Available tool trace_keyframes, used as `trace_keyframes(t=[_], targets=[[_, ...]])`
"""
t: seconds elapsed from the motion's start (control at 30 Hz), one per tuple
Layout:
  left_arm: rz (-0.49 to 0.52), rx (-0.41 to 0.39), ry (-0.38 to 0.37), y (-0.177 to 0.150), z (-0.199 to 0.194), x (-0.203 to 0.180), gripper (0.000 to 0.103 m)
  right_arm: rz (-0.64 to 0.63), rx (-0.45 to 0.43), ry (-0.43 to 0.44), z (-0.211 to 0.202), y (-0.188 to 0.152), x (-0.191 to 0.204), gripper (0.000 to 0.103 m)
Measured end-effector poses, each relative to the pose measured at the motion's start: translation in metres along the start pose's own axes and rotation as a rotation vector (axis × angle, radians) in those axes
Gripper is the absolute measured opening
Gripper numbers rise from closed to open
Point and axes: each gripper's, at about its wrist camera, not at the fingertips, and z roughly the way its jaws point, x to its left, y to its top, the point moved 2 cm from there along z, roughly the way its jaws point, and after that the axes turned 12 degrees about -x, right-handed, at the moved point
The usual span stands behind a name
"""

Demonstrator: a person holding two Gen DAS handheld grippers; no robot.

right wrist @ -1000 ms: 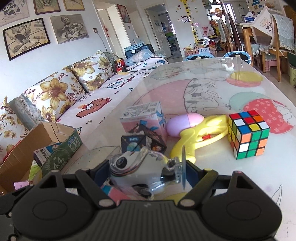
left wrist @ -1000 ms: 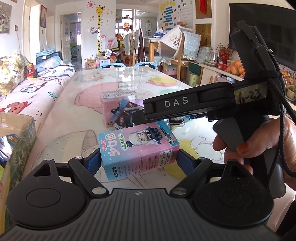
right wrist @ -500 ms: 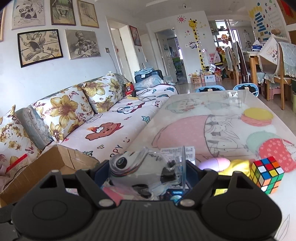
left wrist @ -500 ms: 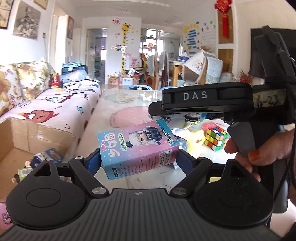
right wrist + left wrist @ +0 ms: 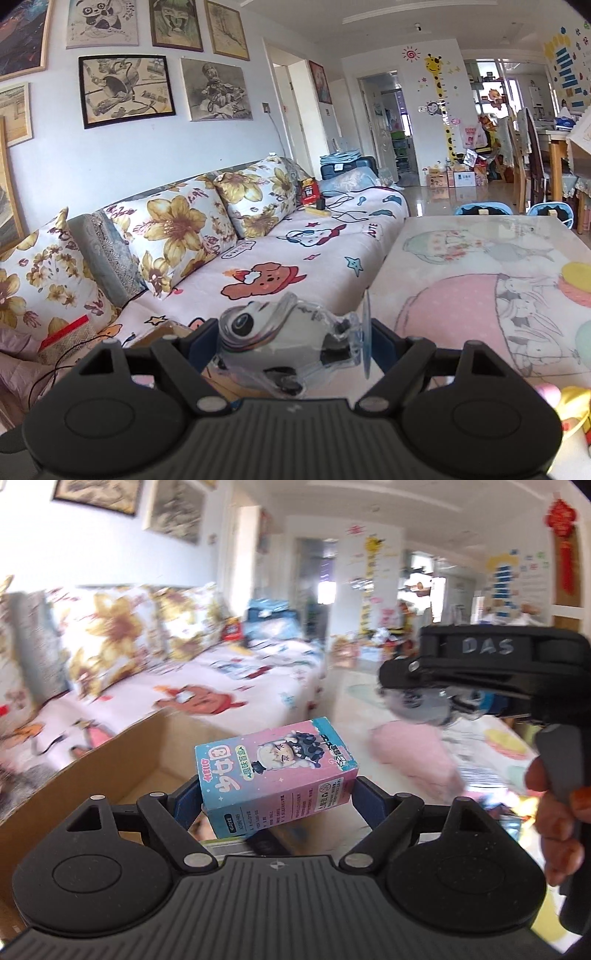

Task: Organize rigid objects
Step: 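Carry the drink box and silver toy into the cardboard box and release both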

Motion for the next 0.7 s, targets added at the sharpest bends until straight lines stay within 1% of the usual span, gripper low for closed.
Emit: trace_keyframes(t=[0.07,0.13,0.27,0.5,0.63,0.7], targets=[[-0.025,0.038,0.064,0.0,0.004,0.008,0.103,0.0,0.024,0.031,0.013,-0.002,0.009,0.083],[-0.043,0.073,0.106,0.0,0.008,0.014,0.103,-0.004,0.057,0.062,0.026,-0.006,0.019,0.083],[-0.069,0.137,0.158,0.0,0.012,0.015,0.103,-0.007,0.128,0.115,0.05,-0.015,0.037,0.083],[-0.088,0.198,0.195,-0.01,-0.007,0.02,0.103,-0.038,0.237,0.18,0.08,-0.036,0.066,0.083],[-0.106,0.246,0.201,-0.016,-0.004,0.023,0.103,-0.083,0.282,0.172,0.093,-0.043,0.079,0.084],[-0.097,0.251,0.211,-0.016,-0.007,0.022,0.103,-0.078,0.272,0.166,0.092,-0.041,0.078,0.085]])
